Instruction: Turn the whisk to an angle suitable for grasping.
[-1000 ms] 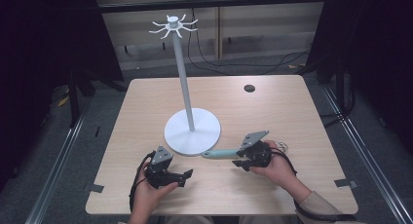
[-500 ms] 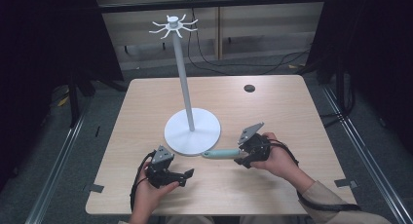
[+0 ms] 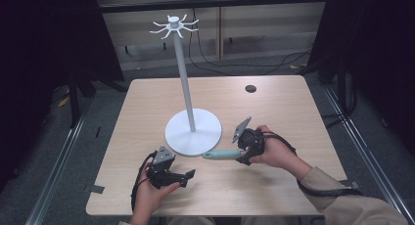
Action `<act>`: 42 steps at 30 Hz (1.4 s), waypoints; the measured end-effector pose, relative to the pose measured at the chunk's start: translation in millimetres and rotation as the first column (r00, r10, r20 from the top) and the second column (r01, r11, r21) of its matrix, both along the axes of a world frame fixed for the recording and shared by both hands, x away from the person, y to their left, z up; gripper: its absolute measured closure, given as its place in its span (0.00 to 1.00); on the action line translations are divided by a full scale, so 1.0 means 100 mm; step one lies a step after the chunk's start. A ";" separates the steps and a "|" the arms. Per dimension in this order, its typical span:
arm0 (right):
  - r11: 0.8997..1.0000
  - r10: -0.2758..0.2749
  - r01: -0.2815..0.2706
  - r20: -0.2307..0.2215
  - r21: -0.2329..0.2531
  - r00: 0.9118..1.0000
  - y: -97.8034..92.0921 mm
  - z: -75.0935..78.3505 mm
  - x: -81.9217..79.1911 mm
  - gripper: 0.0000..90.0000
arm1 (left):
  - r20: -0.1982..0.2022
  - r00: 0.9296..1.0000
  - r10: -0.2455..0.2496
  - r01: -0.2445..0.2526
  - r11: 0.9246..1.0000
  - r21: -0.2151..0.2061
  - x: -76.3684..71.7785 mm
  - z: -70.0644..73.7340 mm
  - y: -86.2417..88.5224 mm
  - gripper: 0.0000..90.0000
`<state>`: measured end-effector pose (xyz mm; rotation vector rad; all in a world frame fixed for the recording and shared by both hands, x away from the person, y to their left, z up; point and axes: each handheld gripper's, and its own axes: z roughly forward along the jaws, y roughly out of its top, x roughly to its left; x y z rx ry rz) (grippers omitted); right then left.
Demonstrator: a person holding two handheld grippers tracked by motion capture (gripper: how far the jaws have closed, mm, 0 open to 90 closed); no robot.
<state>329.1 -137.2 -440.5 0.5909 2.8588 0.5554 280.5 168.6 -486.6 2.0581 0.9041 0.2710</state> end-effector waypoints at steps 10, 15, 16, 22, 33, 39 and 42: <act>0.997 0.029 -0.032 -0.035 -0.071 0.999 0.08 -0.03 0.11 0.49 | -0.003 1.000 -0.006 0.006 1.000 -0.001 0.00 -0.01 0.00 0.07; 0.992 0.060 -0.066 -0.057 -0.108 0.997 0.14 -0.05 0.14 0.53 | -0.002 1.000 -0.004 0.004 1.000 0.004 0.00 -0.01 -0.01 0.07; 0.990 0.060 -0.068 -0.067 -0.126 0.996 0.15 -0.07 0.15 0.53 | -0.002 1.000 -0.003 0.003 1.000 0.004 0.00 -0.01 -0.01 0.07; 0.982 0.097 -0.108 -0.079 -0.157 0.992 0.21 -0.12 0.18 0.57 | -0.004 1.000 -0.004 0.004 1.000 0.003 0.00 -0.01 0.00 0.07; 0.967 0.109 -0.131 -0.113 -0.217 0.988 0.33 -0.16 0.25 0.65 | -0.006 1.000 -0.009 0.009 1.000 0.006 0.01 -0.01 -0.01 0.07; 0.958 0.129 -0.156 -0.125 -0.239 0.984 0.37 -0.19 0.31 0.70 | -0.002 1.000 -0.004 0.004 1.000 -0.002 0.01 -0.01 0.00 0.07; 0.955 0.136 -0.166 -0.135 -0.247 0.981 0.37 -0.20 0.32 0.75 | -0.004 1.000 -0.004 0.004 1.000 -0.004 0.01 -0.01 0.00 0.07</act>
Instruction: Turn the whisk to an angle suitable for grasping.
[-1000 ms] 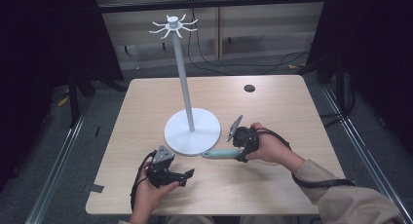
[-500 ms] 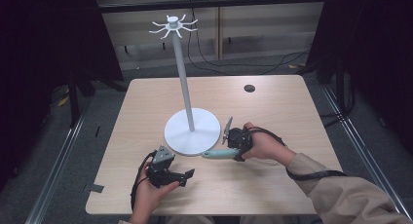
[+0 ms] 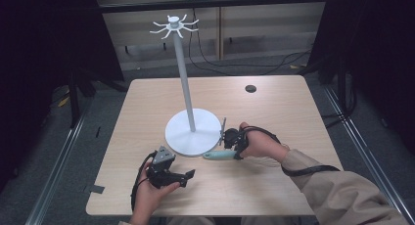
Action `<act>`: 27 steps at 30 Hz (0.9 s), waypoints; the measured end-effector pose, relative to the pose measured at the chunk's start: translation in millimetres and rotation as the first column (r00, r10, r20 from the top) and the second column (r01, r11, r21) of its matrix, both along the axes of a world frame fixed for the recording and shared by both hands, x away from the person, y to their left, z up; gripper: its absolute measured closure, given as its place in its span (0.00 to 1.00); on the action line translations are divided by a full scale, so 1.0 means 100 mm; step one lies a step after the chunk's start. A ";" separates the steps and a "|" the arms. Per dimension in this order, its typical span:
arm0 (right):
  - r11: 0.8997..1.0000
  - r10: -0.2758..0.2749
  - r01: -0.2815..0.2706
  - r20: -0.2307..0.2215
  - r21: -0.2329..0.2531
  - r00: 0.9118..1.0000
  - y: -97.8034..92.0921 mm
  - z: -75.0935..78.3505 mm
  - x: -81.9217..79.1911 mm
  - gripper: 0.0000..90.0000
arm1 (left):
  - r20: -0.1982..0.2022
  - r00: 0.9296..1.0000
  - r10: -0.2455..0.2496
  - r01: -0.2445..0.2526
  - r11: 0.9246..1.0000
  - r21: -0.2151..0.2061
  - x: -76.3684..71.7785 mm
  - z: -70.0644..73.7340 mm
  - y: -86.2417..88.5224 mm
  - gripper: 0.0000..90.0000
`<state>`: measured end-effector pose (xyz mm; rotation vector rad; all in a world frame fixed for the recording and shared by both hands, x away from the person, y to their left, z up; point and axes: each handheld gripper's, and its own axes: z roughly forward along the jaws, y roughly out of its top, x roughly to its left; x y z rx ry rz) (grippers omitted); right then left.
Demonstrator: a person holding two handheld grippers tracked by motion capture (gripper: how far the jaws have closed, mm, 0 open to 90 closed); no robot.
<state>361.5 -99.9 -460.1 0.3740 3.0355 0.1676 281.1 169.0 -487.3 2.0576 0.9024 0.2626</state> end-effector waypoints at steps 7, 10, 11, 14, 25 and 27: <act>1.000 0.021 -0.021 -0.011 0.023 1.000 -0.06 0.02 -0.02 0.77 | 0.002 1.000 -0.002 0.001 1.000 0.003 0.00 0.00 0.00 0.07; 0.998 -0.007 0.009 -0.025 0.055 1.000 -0.08 0.07 -0.05 0.77 | 0.005 1.000 0.002 -0.002 1.000 0.005 0.00 0.00 -0.01 0.07; 0.998 0.006 -0.005 -0.017 0.062 1.000 -0.09 0.08 -0.04 0.77 | 0.005 1.000 0.000 0.000 1.000 0.010 0.00 0.01 0.00 0.07; 0.996 -0.017 0.019 -0.015 0.089 1.000 -0.13 0.14 -0.06 0.77 | 0.007 1.000 -0.001 0.001 1.000 0.011 0.01 0.01 -0.01 0.07; 0.978 -0.084 0.081 0.005 0.193 0.996 -0.32 0.28 -0.06 0.78 | 0.008 1.000 -0.004 0.004 1.000 0.017 0.01 0.01 -0.01 0.07; 0.973 -0.093 0.088 0.011 0.212 0.996 -0.35 0.31 -0.05 0.78 | 0.008 1.000 -0.005 0.005 1.000 0.014 0.01 0.01 -0.01 0.07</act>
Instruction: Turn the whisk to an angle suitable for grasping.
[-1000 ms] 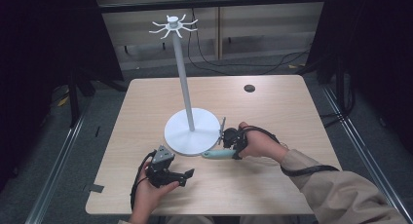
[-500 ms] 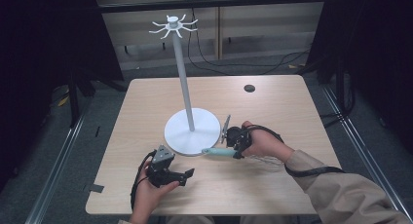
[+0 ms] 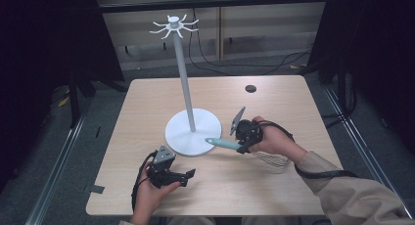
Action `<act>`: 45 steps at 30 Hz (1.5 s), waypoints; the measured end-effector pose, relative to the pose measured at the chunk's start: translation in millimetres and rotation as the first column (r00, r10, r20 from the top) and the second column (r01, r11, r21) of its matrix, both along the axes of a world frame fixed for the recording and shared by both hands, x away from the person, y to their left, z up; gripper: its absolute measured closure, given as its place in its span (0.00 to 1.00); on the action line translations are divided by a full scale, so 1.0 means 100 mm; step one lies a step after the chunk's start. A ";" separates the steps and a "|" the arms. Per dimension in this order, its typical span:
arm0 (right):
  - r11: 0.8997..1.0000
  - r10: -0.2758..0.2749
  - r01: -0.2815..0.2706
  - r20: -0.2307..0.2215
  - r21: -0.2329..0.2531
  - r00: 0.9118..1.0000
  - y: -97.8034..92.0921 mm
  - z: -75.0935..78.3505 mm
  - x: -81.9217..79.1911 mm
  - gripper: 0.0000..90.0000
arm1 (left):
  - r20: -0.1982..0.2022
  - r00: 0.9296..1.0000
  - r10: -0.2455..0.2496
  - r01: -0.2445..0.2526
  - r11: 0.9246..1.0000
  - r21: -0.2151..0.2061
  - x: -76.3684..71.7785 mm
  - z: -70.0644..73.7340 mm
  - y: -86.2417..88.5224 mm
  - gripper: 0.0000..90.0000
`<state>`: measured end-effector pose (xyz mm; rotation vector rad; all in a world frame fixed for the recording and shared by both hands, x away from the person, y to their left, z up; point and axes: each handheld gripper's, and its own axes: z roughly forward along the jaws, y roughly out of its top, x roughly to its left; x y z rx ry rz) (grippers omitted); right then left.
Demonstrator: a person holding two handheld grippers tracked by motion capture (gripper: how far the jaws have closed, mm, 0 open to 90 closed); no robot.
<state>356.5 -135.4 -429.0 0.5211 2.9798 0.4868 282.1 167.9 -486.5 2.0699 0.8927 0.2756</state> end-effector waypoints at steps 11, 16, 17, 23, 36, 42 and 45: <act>0.992 -0.072 0.070 0.015 0.106 0.997 -0.16 0.12 0.02 0.78 | 0.000 1.000 0.007 -0.007 1.000 -0.004 0.00 0.00 -0.01 0.07; 0.983 -0.091 0.084 0.033 0.165 0.995 -0.24 0.18 0.04 0.78 | -0.001 1.000 0.008 -0.008 1.000 -0.009 0.00 -0.01 -0.02 0.07; 0.980 -0.100 0.091 0.038 0.179 0.994 -0.26 0.19 0.03 0.78 | -0.001 1.000 0.008 -0.008 1.000 -0.009 0.00 -0.01 -0.02 0.07; 0.959 -0.139 0.125 0.040 0.256 0.989 -0.38 0.26 0.04 0.78 | -0.003 1.000 0.008 -0.008 1.000 -0.011 -0.01 -0.01 -0.02 0.07; 0.875 -0.239 0.181 0.076 0.449 0.968 -0.63 0.43 0.02 0.78 | 0.000 1.000 0.009 -0.009 1.000 -0.007 -0.01 -0.01 -0.03 0.07; 0.823 -0.287 0.192 0.100 0.534 0.953 -0.71 0.48 -0.02 0.78 | -0.001 1.000 0.011 -0.011 1.000 -0.019 -0.01 -0.01 -0.03 0.07; 0.803 -0.308 0.197 0.108 0.563 0.945 -0.73 0.50 -0.03 0.78 | -0.001 1.000 0.011 -0.011 1.000 -0.019 -0.01 -0.01 -0.03 0.07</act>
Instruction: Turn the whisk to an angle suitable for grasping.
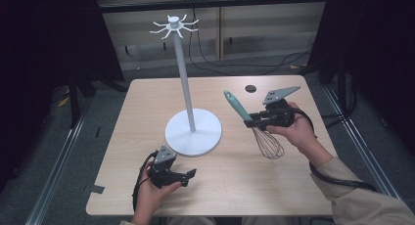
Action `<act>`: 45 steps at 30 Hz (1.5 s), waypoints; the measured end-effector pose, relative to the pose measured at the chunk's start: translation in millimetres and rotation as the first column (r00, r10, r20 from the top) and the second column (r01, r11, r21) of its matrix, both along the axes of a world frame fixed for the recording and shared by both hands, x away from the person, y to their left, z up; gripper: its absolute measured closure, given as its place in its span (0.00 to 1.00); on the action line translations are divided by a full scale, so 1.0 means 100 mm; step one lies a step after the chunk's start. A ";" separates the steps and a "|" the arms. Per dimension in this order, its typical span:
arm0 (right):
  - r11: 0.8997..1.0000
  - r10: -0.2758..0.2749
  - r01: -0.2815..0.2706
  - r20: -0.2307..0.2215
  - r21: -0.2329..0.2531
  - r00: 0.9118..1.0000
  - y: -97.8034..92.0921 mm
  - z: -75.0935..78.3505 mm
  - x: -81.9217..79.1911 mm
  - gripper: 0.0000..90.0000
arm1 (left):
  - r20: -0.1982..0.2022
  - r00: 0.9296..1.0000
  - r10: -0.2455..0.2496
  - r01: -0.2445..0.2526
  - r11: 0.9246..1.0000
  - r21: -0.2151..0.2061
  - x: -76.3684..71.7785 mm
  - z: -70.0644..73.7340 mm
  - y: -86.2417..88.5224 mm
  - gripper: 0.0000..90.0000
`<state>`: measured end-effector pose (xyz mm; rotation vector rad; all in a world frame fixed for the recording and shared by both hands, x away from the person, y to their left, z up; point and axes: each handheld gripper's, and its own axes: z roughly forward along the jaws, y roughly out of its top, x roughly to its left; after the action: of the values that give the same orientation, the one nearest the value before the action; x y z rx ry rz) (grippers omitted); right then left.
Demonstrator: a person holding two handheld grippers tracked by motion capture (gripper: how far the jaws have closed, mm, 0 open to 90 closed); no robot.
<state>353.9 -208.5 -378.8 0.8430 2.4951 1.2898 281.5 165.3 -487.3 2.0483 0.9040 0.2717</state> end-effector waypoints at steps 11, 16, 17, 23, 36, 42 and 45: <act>0.994 -0.055 0.047 0.073 0.103 0.996 -0.02 0.10 -0.02 0.78 | -0.001 1.000 -0.003 0.003 1.000 -0.002 0.00 0.00 0.00 0.07; 0.989 -0.070 0.058 0.085 0.139 0.994 -0.02 0.14 -0.02 0.78 | -0.001 1.000 -0.003 0.003 1.000 -0.002 0.00 0.00 0.00 0.07; 0.989 -0.070 0.058 0.085 0.139 0.994 -0.02 0.14 -0.02 0.78 | -0.001 1.000 -0.003 0.003 1.000 -0.002 0.00 0.00 0.00 0.07; 0.974 -0.098 0.075 0.100 0.216 0.990 -0.03 0.19 0.00 0.78 | 0.004 1.000 -0.004 0.004 1.000 0.000 0.00 0.00 0.00 0.07; 0.948 -0.142 0.089 0.156 0.305 0.978 0.00 0.34 0.00 0.78 | 0.002 1.000 -0.004 0.004 1.000 0.003 0.00 0.00 -0.01 0.07; 0.943 -0.148 0.090 0.162 0.320 0.976 0.05 0.39 0.01 0.78 | 0.000 1.000 -0.002 0.002 1.000 -0.008 0.00 -0.01 -0.02 0.07; 0.941 -0.150 0.090 0.163 0.327 0.975 0.08 0.41 0.02 0.78 | 0.003 1.000 -0.004 0.004 1.000 -0.011 0.01 0.00 -0.02 0.07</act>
<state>355.9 -200.6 -337.4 0.8796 2.0889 1.6709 282.2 163.5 -487.4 2.0394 0.8977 0.2667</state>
